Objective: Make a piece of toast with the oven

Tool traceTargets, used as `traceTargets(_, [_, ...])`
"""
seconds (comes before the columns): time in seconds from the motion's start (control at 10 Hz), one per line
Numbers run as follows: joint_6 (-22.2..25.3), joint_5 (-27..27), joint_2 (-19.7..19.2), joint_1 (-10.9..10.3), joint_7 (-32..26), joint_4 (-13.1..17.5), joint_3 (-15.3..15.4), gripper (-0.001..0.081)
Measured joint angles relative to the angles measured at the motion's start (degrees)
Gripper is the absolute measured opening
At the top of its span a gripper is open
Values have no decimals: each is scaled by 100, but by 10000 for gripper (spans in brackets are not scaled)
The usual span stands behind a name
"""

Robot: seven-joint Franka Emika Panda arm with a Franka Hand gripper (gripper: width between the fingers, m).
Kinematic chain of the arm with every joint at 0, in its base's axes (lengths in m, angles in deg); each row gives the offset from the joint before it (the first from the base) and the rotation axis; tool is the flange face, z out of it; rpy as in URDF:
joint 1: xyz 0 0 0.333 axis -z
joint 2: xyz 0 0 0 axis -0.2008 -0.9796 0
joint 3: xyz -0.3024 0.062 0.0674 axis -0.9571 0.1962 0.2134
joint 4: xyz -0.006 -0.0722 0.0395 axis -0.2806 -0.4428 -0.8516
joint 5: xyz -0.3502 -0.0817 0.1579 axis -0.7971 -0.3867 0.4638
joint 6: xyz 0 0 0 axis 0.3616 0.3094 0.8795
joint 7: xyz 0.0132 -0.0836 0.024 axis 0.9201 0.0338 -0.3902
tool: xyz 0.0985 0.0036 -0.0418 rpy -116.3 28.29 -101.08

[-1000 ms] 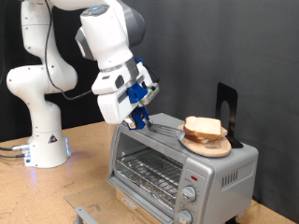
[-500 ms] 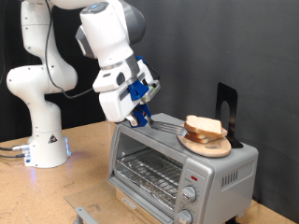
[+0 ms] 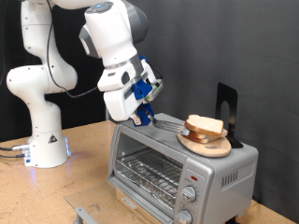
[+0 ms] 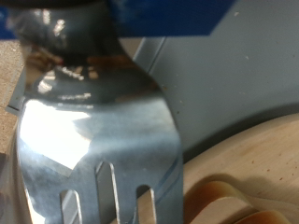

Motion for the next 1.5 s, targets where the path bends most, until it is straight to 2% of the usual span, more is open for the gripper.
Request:
traceTargets(0.9, [126, -47, -33, 0, 102, 59, 252, 438])
traceTargets(1.5, [129, -323, -134, 0, 208, 65, 482, 435])
